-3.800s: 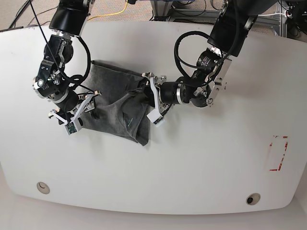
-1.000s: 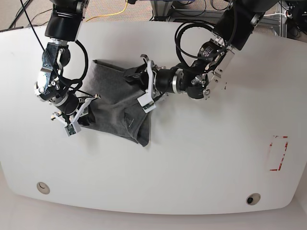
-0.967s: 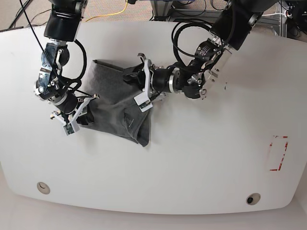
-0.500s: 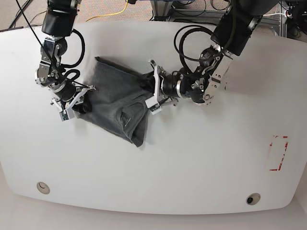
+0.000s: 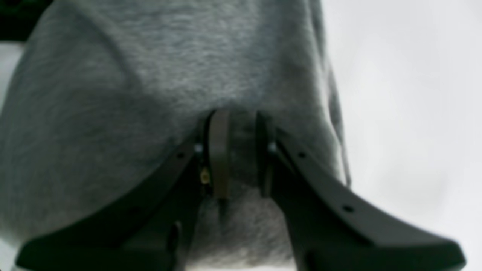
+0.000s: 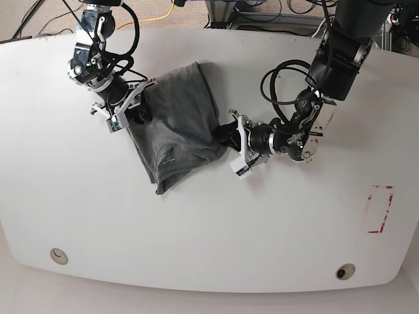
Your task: Layout the t-shirt on the table in an organized manner, then fold the t-shirt properly
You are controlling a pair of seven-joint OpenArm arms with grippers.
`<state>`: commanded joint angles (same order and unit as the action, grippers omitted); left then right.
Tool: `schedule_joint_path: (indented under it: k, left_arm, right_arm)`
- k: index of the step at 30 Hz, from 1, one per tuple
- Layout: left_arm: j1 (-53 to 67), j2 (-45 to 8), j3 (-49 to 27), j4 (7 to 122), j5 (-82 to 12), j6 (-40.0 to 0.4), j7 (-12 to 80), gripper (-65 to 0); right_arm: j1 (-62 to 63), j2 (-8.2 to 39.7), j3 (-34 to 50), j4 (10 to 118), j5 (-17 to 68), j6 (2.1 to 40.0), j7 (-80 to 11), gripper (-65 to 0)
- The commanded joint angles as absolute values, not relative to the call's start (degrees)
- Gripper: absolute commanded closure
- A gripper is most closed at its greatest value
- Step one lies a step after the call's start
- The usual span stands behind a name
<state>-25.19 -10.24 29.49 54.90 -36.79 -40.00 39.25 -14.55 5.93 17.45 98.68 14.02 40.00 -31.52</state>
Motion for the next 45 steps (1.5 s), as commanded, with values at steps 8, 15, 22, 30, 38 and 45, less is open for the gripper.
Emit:
schedule_joint_path:
  k: [8, 15, 22, 30, 38, 45]
  left_arm:
    - [-28.4, -12.4, 29.4, 53.9, -36.8, -40.0, 38.7, -8.2]
    - [-32.0, -13.1, 28.8, 55.0, -37.1, -40.0, 41.2, -8.2]
    - [-28.2, -13.1, 24.2, 69.0, -37.2, -40.0, 48.2, -8.2]
    - [-18.1, -6.2, 19.7, 81.7, -37.0, -40.0, 52.2, -8.2]
    - [-9.4, -0.1, 19.8, 83.9, -36.9, -39.6, 52.2, -8.2]
    - [-6.5, 0.3, 19.8, 82.9, -36.7, -39.1, 52.0, -8.2]
  right_arm:
    - [-16.7, 3.6, 17.5, 103.4, 14.0, 40.0, -31.8, -10.9]
    - [-18.2, 4.1, 17.4, 111.8, 14.0, 40.0, -33.5, -10.9]
    - [-16.6, 4.1, 17.2, 114.5, 14.0, 40.0, -33.6, -10.9]
    - [-10.5, 4.4, 17.2, 108.2, 14.0, 40.0, -36.6, -11.1]
    - [-5.7, 8.0, 17.2, 95.9, 14.0, 40.0, -34.3, -10.9]
    - [-5.8, 9.5, 17.2, 88.1, 14.0, 40.0, -27.8, -10.9]
